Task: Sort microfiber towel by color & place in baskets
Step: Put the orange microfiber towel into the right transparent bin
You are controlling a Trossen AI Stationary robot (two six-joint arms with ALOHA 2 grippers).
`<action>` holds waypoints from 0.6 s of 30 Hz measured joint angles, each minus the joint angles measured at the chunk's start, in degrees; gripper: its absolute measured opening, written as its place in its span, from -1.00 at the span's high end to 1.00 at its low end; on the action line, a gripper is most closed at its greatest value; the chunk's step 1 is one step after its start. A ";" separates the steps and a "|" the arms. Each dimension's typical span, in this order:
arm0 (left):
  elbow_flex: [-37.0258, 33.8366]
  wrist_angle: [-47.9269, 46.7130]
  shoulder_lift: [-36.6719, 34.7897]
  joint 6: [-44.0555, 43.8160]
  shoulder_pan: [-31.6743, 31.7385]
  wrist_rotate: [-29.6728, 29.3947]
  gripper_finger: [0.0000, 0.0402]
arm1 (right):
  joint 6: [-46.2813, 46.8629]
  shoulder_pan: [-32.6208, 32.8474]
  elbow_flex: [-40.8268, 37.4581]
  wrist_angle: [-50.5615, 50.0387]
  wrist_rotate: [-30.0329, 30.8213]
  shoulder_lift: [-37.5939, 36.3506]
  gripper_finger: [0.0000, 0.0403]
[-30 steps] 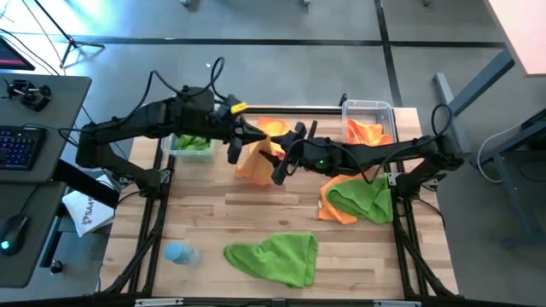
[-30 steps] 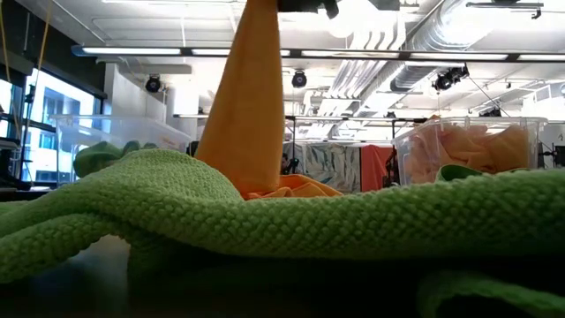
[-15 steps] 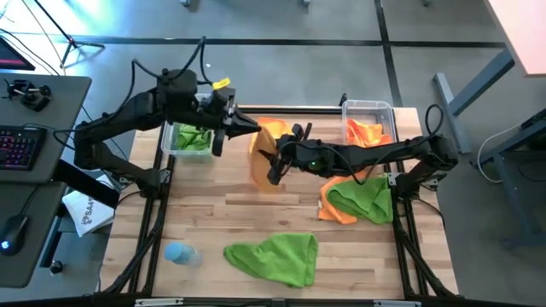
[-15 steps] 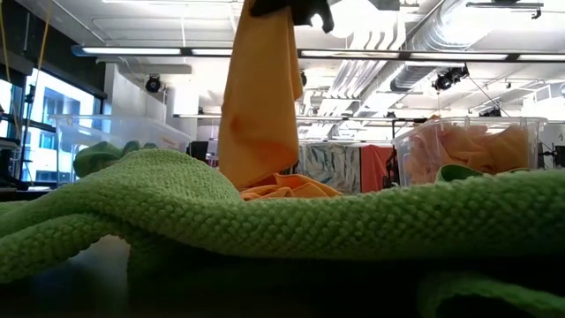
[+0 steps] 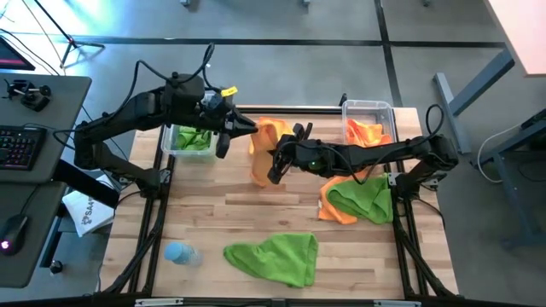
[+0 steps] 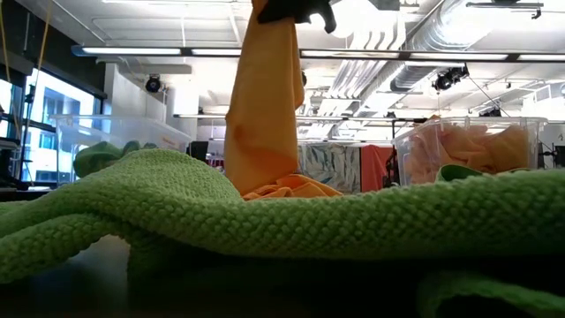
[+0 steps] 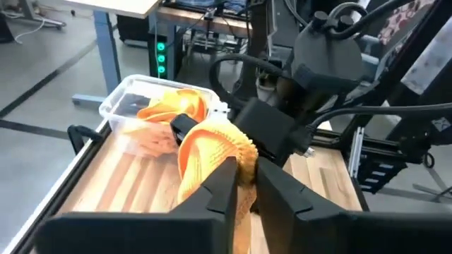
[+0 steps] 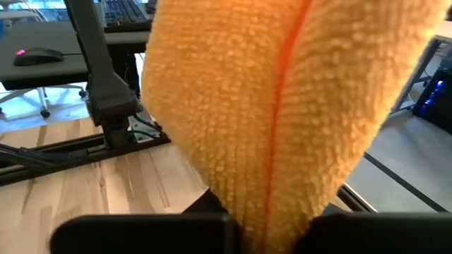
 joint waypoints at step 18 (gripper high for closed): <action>-7.87 -18.00 -1.59 -4.61 -0.31 -8.28 0.41 | 1.71 -0.42 0.00 -19.96 13.19 -13.01 0.98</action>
